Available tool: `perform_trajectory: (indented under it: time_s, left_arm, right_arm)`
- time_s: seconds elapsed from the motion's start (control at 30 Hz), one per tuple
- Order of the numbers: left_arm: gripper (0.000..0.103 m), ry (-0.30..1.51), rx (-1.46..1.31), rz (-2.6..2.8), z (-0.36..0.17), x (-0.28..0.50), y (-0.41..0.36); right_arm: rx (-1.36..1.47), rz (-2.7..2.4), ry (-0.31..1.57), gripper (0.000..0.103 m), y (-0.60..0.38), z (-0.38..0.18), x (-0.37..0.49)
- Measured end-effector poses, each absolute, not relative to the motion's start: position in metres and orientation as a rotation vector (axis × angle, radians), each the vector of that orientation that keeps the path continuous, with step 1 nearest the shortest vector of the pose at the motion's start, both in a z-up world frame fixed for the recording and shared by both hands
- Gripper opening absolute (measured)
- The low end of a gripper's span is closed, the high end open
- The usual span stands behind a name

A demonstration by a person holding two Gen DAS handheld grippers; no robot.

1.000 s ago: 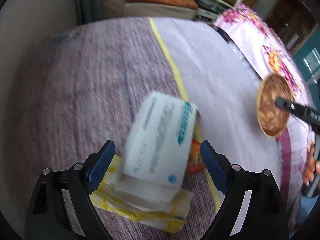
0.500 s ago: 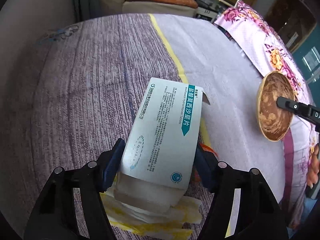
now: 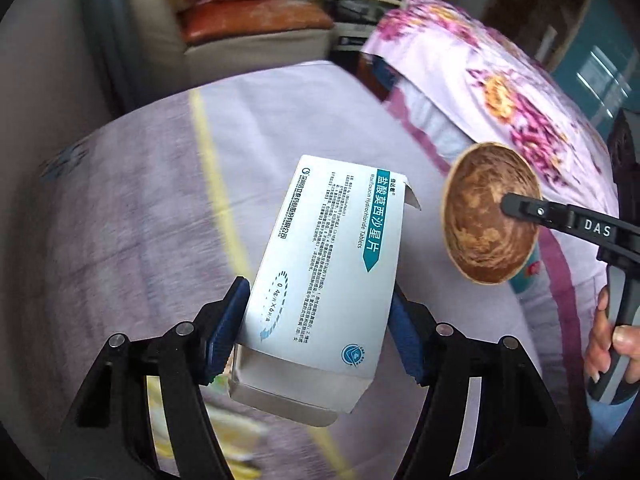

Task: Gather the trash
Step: 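Lift the medicine box and coconut shell and carry them over the teal bucket, then open both tools over the teal bucket to drop box and shell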

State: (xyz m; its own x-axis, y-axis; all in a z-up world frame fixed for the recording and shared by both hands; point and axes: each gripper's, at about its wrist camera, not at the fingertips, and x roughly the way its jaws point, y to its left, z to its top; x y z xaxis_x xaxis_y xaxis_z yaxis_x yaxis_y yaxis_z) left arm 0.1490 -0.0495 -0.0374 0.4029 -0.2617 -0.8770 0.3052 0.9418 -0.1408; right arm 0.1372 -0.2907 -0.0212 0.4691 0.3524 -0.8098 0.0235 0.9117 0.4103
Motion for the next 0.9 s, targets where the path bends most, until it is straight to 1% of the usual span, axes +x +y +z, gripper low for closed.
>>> perform_trajectory:
  time_s: [0.27,0.47,0.6,0.73,0.8,0.9]
  left_arm:
    - [0.068,1.143,0.15,-0.54,-0.047,0.153,-0.179]
    - [0.068,1.196,0.228,-0.631,-0.067,0.15,-0.265]
    - [0.069,1.224,0.27,-0.647,-0.08,0.149,-0.299]
    - [0.072,1.242,0.28,-0.635,-0.088,0.156,-0.318]
    - [0.079,1.256,0.282,-0.623,-0.091,0.159,-0.326]
    - [0.079,1.244,0.288,-0.603,-0.091,0.16,-0.325]
  right_arm:
    - [0.439,-0.028,0.986,0.008,-0.392,-0.024,0.104]
    - [0.473,-0.178,0.978,0.008,-0.461,-0.038,0.078]
    - [0.484,-0.208,0.996,0.008,-0.484,-0.051,0.072]
    - [0.492,-0.209,1.019,0.008,-0.499,-0.065,0.073]
    - [0.496,-0.208,1.027,0.008,-0.505,-0.072,0.073]
    - [0.492,-0.207,1.038,0.008,-0.507,-0.079,0.074]
